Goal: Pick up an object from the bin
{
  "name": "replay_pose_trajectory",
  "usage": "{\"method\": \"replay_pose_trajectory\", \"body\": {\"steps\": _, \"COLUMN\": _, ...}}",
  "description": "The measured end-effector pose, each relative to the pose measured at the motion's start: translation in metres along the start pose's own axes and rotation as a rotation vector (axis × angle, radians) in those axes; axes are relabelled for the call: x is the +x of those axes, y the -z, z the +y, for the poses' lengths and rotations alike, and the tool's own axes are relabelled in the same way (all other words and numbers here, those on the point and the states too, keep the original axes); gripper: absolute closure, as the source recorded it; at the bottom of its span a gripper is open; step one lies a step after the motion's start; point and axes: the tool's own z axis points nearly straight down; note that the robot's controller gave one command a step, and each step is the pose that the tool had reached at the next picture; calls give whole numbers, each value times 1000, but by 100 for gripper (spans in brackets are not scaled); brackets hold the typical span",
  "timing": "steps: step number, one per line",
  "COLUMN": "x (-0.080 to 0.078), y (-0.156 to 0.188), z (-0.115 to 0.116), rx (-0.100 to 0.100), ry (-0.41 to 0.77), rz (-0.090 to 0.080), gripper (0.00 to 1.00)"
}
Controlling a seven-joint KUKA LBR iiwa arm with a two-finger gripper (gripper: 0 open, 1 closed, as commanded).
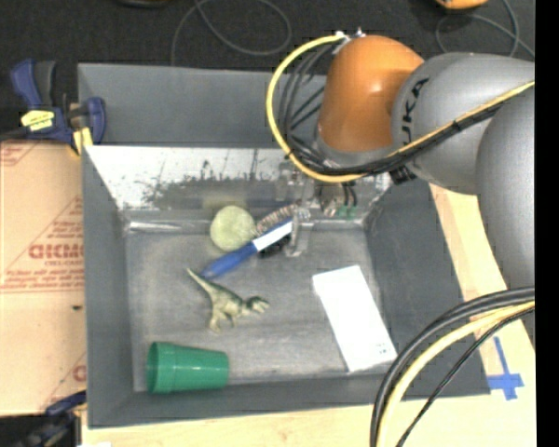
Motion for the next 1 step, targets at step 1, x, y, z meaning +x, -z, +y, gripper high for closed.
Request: {"method": "replay_pose_trajectory", "body": {"steps": 1, "x": 4, "y": -50, "z": -7, "rx": 1, "ry": 273, "rz": 0, "gripper": 0}}
